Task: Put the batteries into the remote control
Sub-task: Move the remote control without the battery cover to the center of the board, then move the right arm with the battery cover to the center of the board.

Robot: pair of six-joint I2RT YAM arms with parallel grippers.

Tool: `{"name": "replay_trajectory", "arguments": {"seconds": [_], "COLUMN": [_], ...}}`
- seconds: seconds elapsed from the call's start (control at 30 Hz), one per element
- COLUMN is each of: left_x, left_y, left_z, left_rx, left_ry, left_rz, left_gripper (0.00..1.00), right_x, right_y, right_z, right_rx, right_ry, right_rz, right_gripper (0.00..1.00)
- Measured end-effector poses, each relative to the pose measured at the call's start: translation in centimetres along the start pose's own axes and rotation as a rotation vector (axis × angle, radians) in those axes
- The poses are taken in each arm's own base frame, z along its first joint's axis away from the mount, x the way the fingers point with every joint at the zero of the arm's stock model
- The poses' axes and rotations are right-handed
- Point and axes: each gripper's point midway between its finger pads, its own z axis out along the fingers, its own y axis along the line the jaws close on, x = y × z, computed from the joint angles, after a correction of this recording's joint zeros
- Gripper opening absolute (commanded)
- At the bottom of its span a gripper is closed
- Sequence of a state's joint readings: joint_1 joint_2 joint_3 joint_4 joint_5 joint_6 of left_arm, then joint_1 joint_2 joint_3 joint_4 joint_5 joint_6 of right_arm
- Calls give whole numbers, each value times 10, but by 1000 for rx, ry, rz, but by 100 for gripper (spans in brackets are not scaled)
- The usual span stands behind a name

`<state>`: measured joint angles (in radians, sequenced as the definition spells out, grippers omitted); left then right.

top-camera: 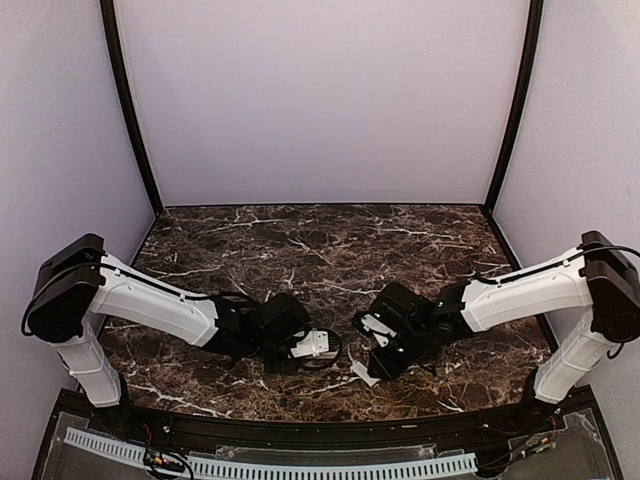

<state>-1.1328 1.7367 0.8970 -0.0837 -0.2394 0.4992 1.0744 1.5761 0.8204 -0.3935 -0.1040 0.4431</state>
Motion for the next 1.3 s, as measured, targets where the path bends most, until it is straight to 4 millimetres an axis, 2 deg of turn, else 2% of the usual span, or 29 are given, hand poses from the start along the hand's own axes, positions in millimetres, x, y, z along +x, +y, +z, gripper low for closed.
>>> {"name": "replay_trajectory", "arguments": {"seconds": [0.07,0.13,0.2,0.3,0.43,0.67,0.77,0.93,1.13,1.3], "left_x": [7,10,10,11,9,-15,-21,-21,-42,-70], "left_y": [12,22,28,30,20,-24,-47,-83,-100,-98], "left_z": [2,2,1,0,-6,-38,-46,-48,-34,-30], "left_rx": [-36,-61,-77,-76,-48,8,39,128,138,104], "left_ry": [21,34,43,52,46,-48,-82,-111,-170,-270], "left_rz": [-9,-22,-42,-67,-76,8,56,103,116,107], "left_gripper": [61,71,76,78,78,71,66,55,42,30], "right_x": [-4,-10,-17,-24,-27,-38,-32,-15,-5,-29], "right_y": [-2,-5,-10,-22,-27,6,25,48,50,39], "right_z": [-1,-2,-2,0,10,24,27,28,18,-18], "right_rx": [12,22,31,53,53,-73,-123,-190,-184,-173], "right_ry": [-10,-26,-44,-61,-57,-71,-55,-7,22,-73], "right_rz": [3,11,28,56,63,7,-25,-72,-78,-33], "right_gripper": [18,17,14,9,2,0,0,0,6,13]}}
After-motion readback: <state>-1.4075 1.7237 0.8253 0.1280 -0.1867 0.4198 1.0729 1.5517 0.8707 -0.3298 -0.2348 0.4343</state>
